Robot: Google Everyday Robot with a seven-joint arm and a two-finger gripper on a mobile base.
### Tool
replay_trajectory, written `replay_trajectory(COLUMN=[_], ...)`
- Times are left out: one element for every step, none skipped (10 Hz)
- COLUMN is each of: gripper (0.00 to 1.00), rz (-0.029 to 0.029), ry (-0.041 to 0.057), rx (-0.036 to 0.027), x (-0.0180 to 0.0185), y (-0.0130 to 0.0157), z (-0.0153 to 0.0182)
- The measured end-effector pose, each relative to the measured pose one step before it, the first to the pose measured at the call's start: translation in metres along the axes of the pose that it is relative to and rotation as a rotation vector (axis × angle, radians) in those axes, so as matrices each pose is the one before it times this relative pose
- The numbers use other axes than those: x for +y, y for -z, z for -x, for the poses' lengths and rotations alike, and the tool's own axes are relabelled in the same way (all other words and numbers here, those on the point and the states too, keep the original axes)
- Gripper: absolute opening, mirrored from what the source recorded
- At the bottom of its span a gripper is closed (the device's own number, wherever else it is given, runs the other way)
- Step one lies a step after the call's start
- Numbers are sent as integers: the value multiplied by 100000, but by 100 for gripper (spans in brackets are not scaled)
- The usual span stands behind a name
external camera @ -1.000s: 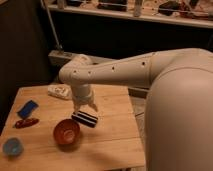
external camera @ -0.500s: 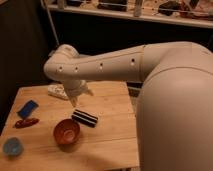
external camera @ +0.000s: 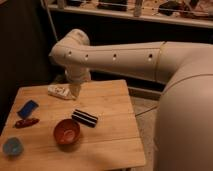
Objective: Place the eraser on the white sponge
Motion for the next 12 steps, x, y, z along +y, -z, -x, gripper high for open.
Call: replay_trajectory(gripper=[65,65,65,65,65,65,65,65,65,65,65,65], rz=[1333,1553,1233,920,-371,-1014,-1252,-1159,-1780,-1222,-1516,-545], ry=[1643,1163,567,51,-783,-921,-805,-583,-728,-371,-171,-299], rx=[693,1295,943,614,345,-371,-267,8,392,540,1563,1543], x=[-457,-136,32,38,-448,-381,-248,-164,-32,94,406,578], y=[-562,-1097,-1151,-1014,-1698,-869,-1087,-880,-1281,-888,-1387,-1297], z=[-672,-480,-166,-72,-50,14,-92,-196,-489,-413,-790,-717])
